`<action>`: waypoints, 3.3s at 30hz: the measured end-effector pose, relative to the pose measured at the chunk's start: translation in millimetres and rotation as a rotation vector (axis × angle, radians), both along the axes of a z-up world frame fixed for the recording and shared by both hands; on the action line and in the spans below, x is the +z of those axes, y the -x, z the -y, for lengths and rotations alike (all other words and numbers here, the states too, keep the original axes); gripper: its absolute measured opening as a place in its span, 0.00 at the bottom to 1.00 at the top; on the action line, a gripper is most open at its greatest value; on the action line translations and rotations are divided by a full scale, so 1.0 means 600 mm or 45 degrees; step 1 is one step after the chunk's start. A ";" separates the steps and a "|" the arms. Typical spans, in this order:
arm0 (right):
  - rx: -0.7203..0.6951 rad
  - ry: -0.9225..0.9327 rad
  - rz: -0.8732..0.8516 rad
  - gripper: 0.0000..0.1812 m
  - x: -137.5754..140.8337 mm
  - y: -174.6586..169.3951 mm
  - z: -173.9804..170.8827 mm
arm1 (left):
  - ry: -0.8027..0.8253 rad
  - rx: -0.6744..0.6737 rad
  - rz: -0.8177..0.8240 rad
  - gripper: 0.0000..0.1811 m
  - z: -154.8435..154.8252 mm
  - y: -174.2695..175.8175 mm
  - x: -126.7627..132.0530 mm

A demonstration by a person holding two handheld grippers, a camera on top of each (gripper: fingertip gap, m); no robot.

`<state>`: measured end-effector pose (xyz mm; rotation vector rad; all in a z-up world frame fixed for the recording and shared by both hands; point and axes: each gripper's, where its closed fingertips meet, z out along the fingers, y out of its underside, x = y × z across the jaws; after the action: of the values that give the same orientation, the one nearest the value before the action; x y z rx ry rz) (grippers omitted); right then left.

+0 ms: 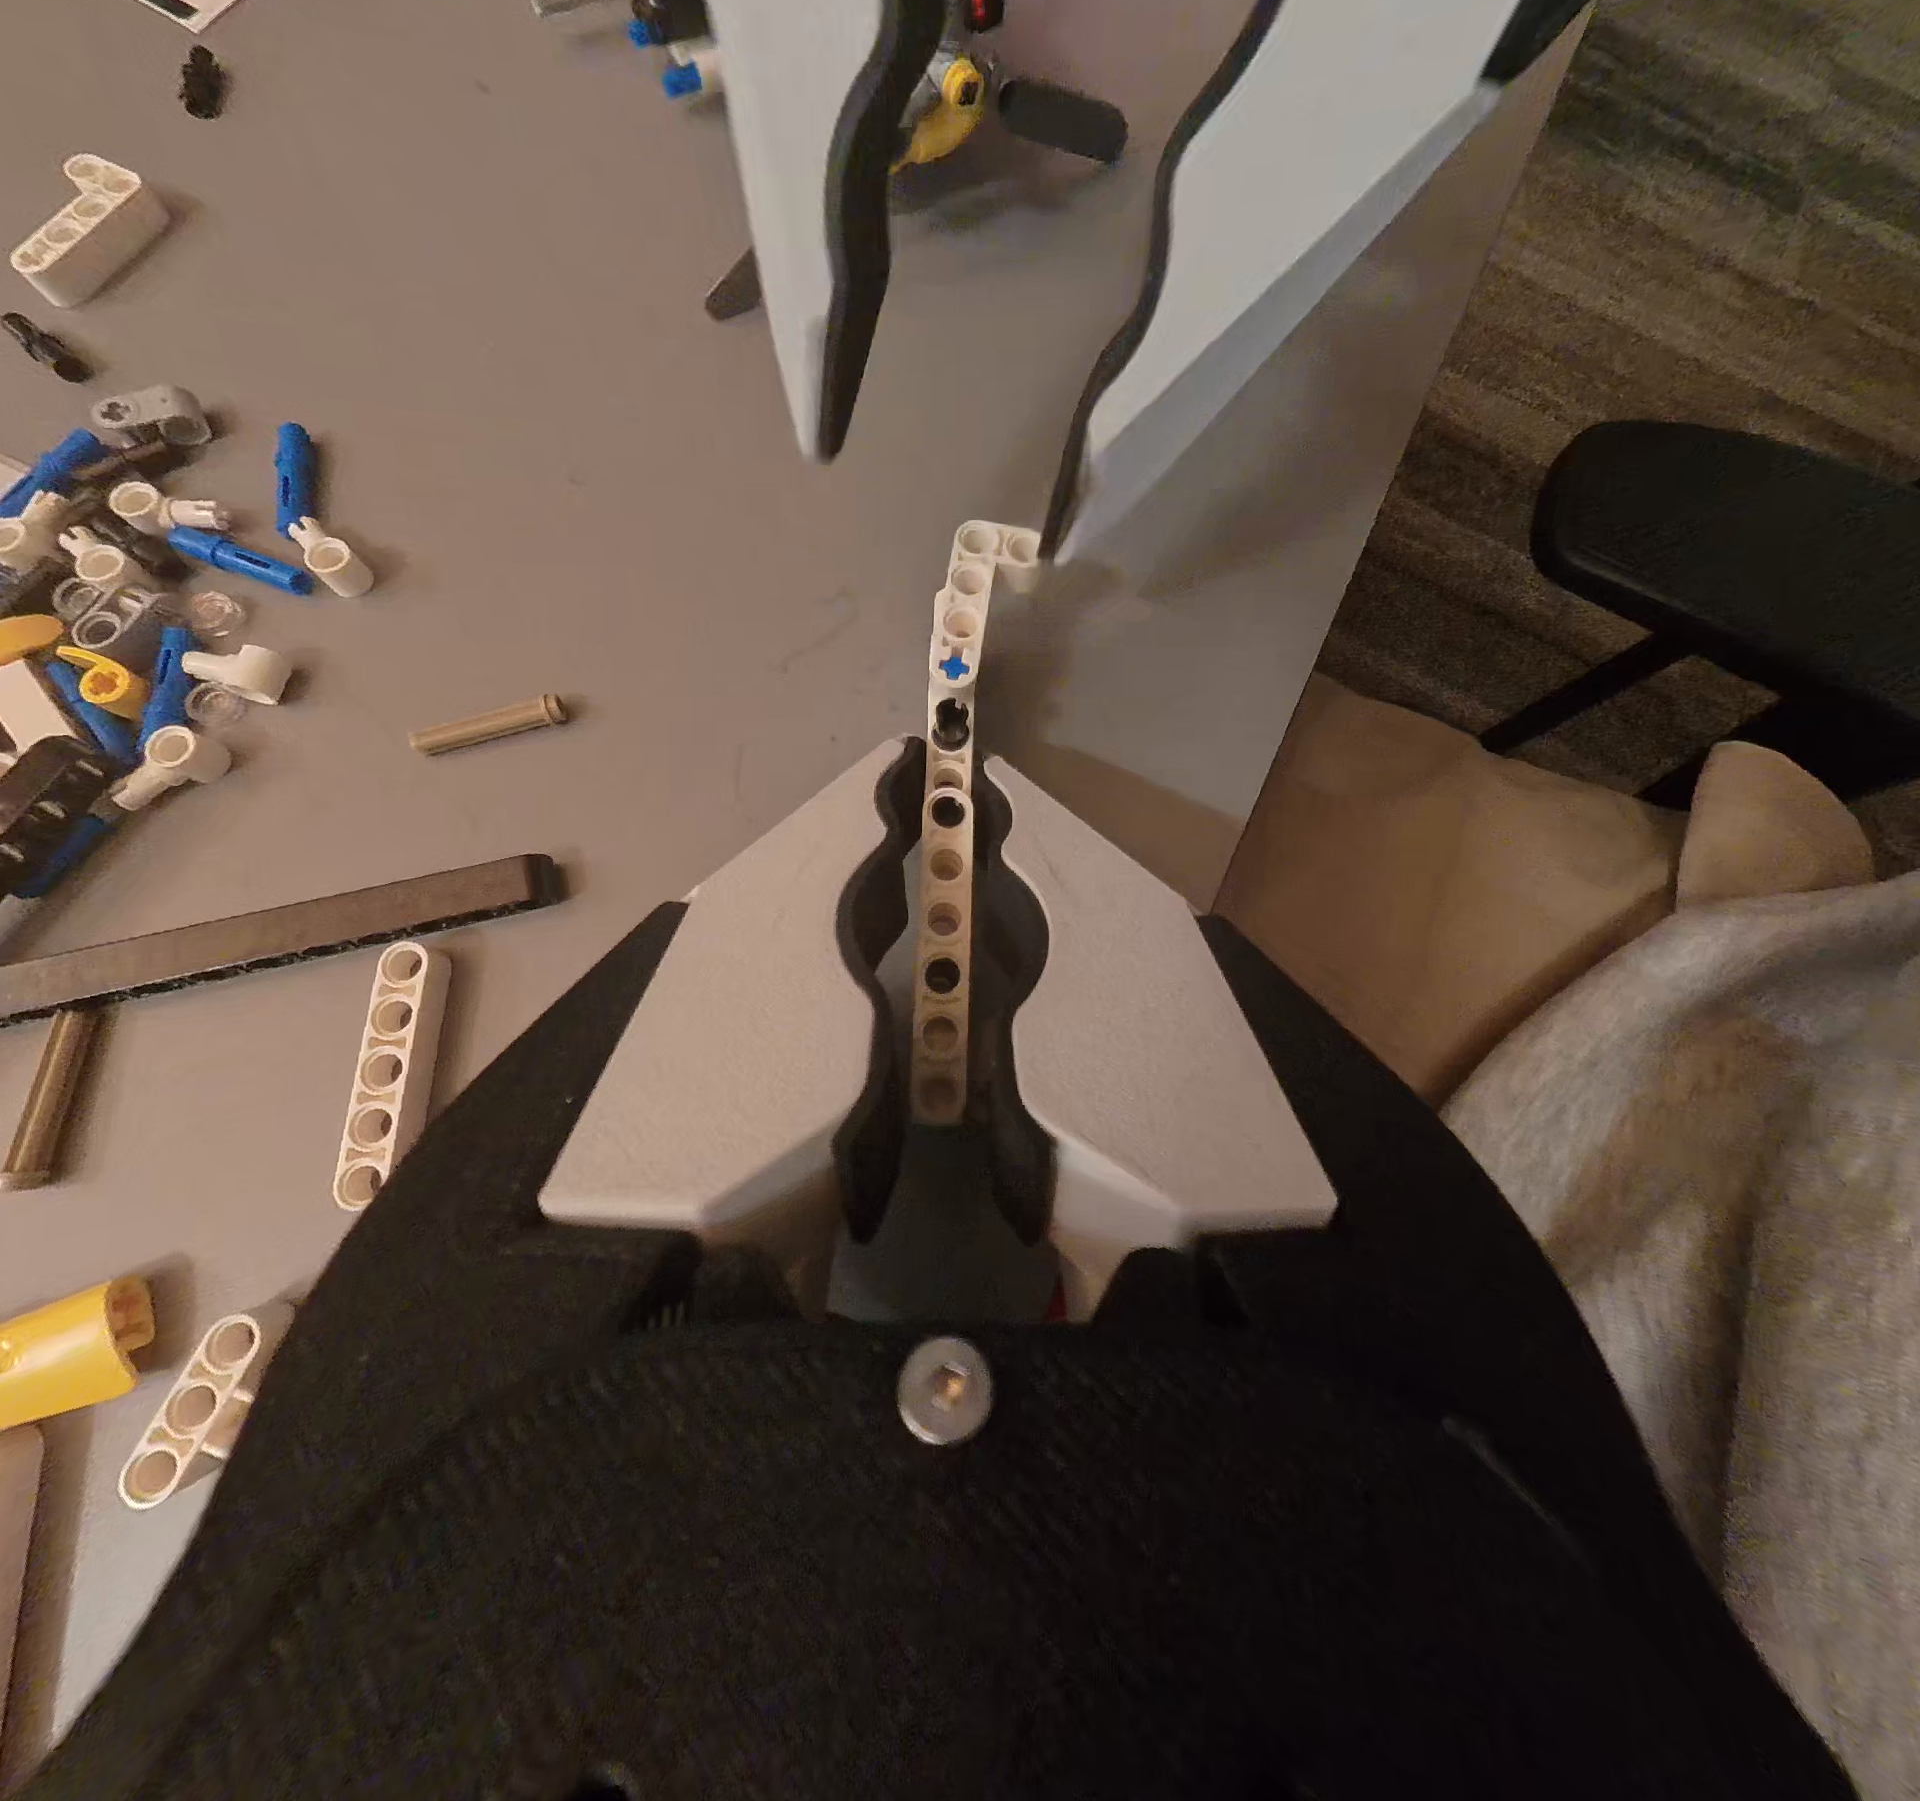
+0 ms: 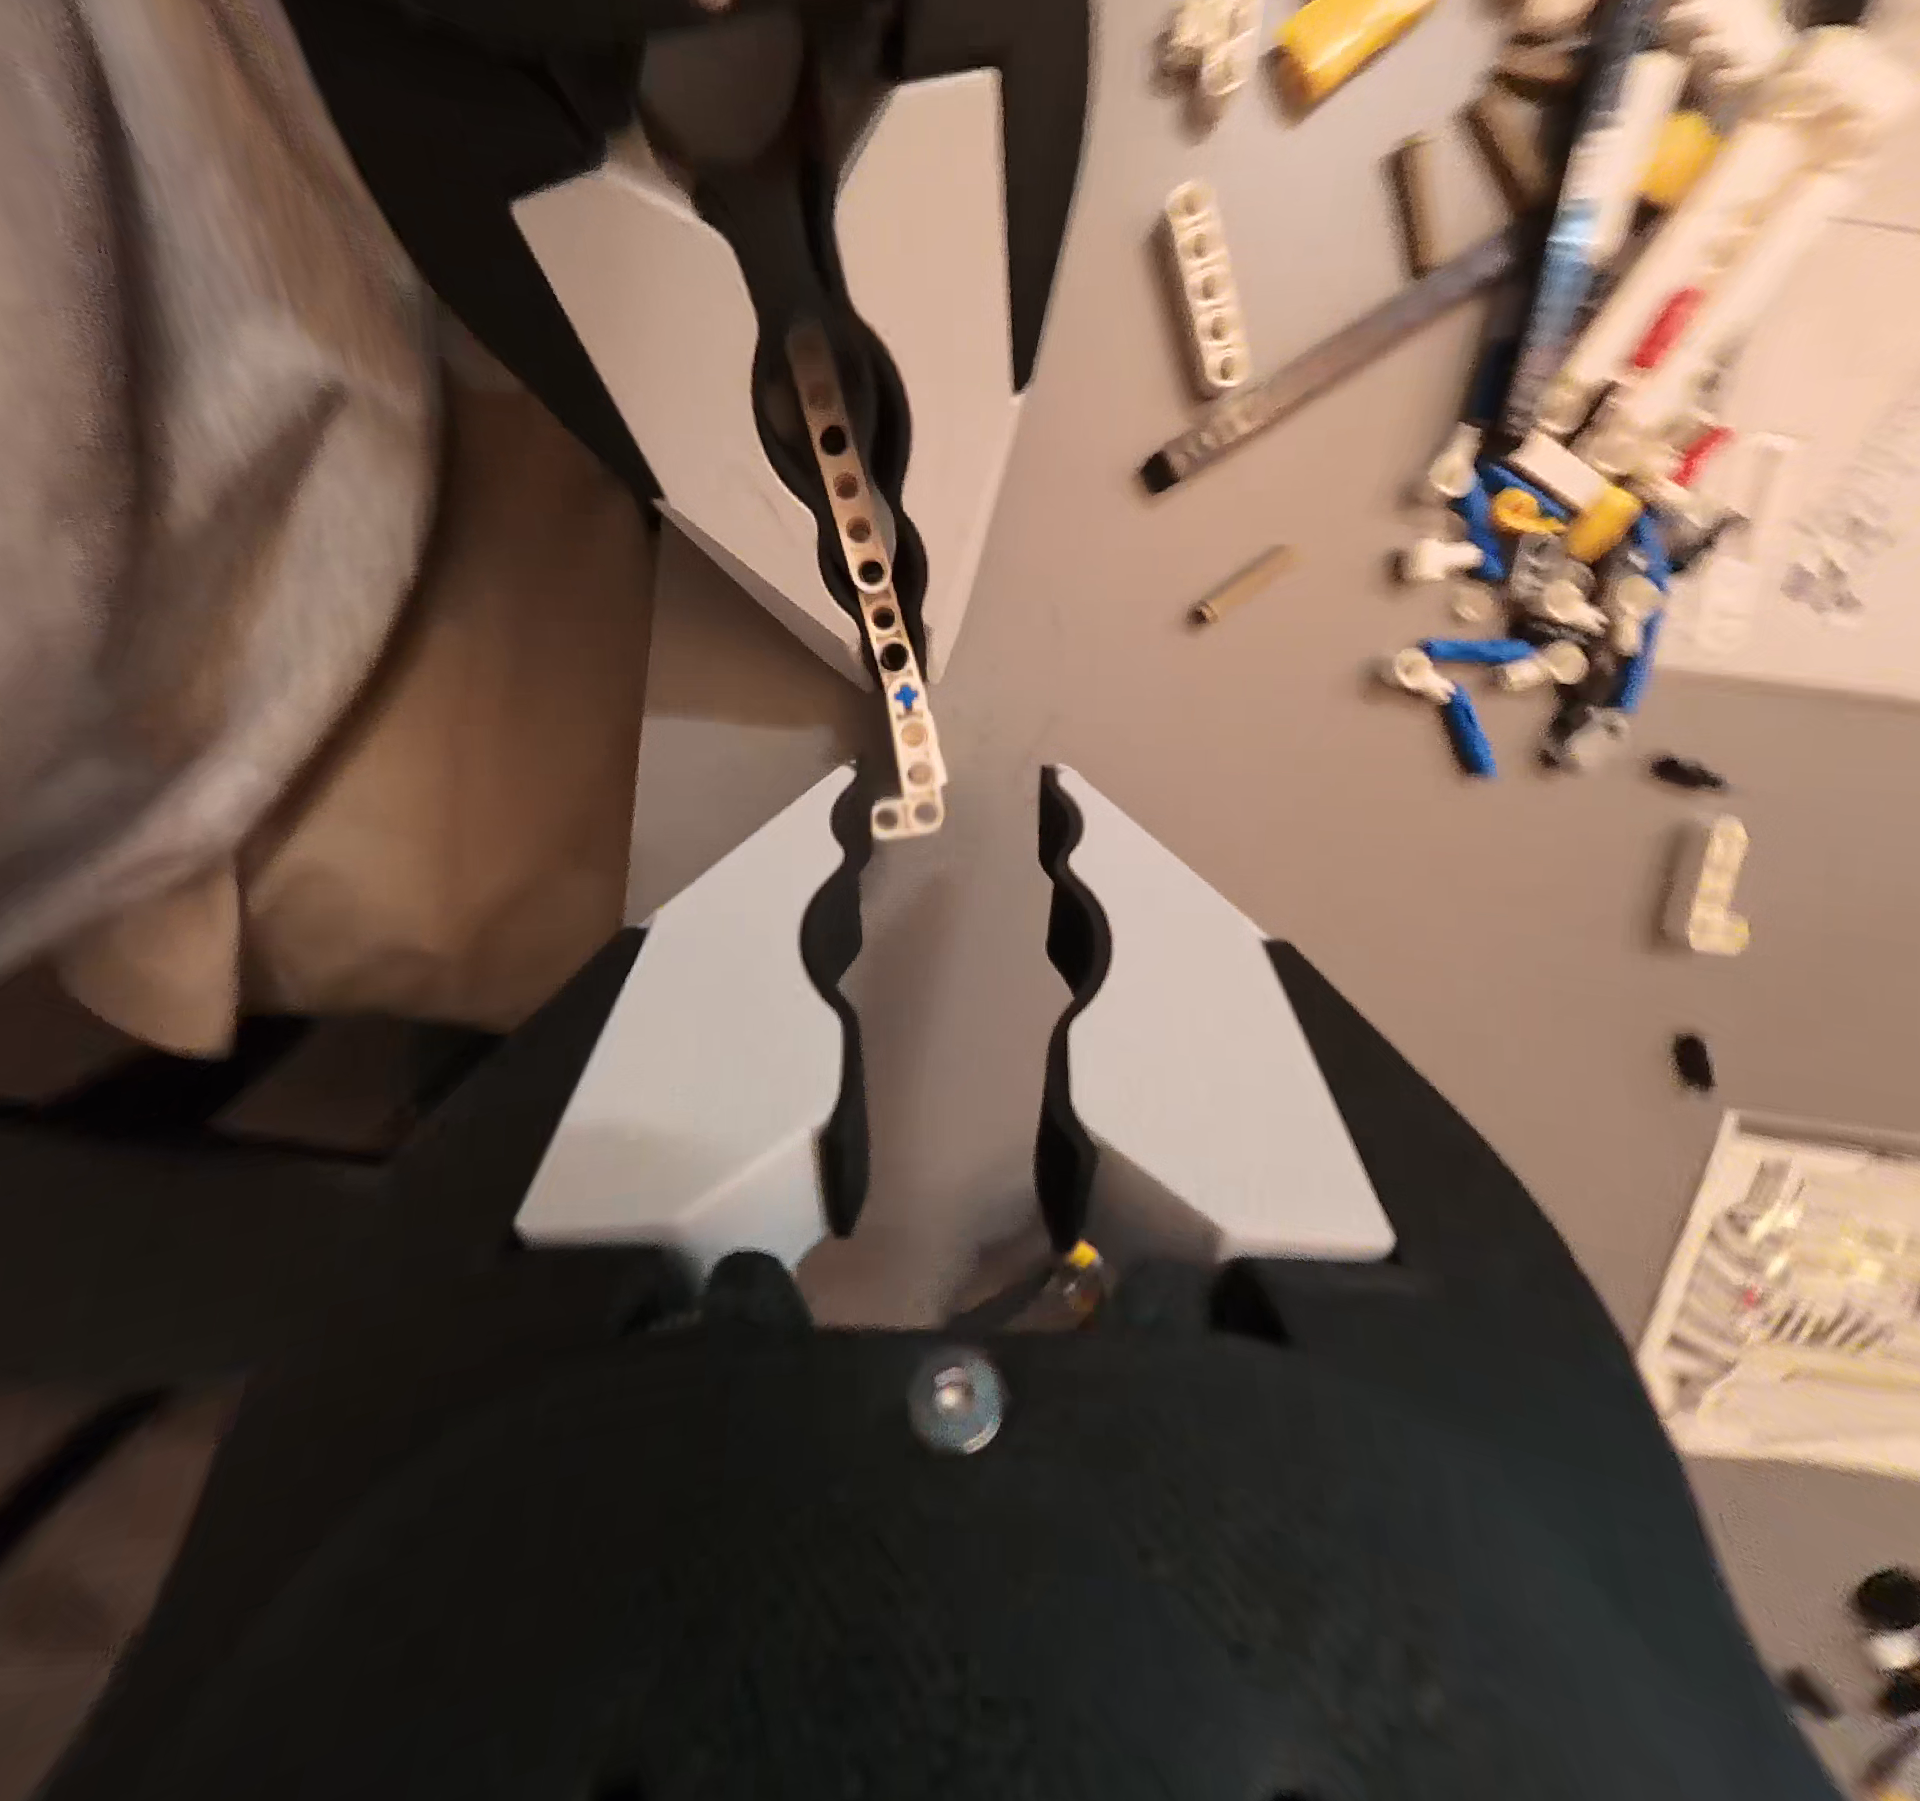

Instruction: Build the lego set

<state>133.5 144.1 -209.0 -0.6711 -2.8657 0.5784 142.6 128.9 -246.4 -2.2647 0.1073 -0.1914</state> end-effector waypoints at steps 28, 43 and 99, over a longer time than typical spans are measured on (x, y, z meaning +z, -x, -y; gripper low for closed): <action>-0.571 0.810 -0.348 0.07 0.064 -0.019 0.004 | -0.157 -0.202 0.538 0.03 0.005 -0.022 0.086; -0.531 0.860 -0.322 0.09 0.063 -0.010 0.011 | -0.177 -0.167 0.582 0.03 0.014 -0.014 0.087; -1.300 1.003 -0.145 0.09 -0.039 0.004 -0.034 | -0.243 0.112 0.186 0.21 0.022 0.085 0.076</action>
<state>130.8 164.5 -232.7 -1.8944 -1.6969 1.4090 91.7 116.0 -200.9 -2.0540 -0.0493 -0.2865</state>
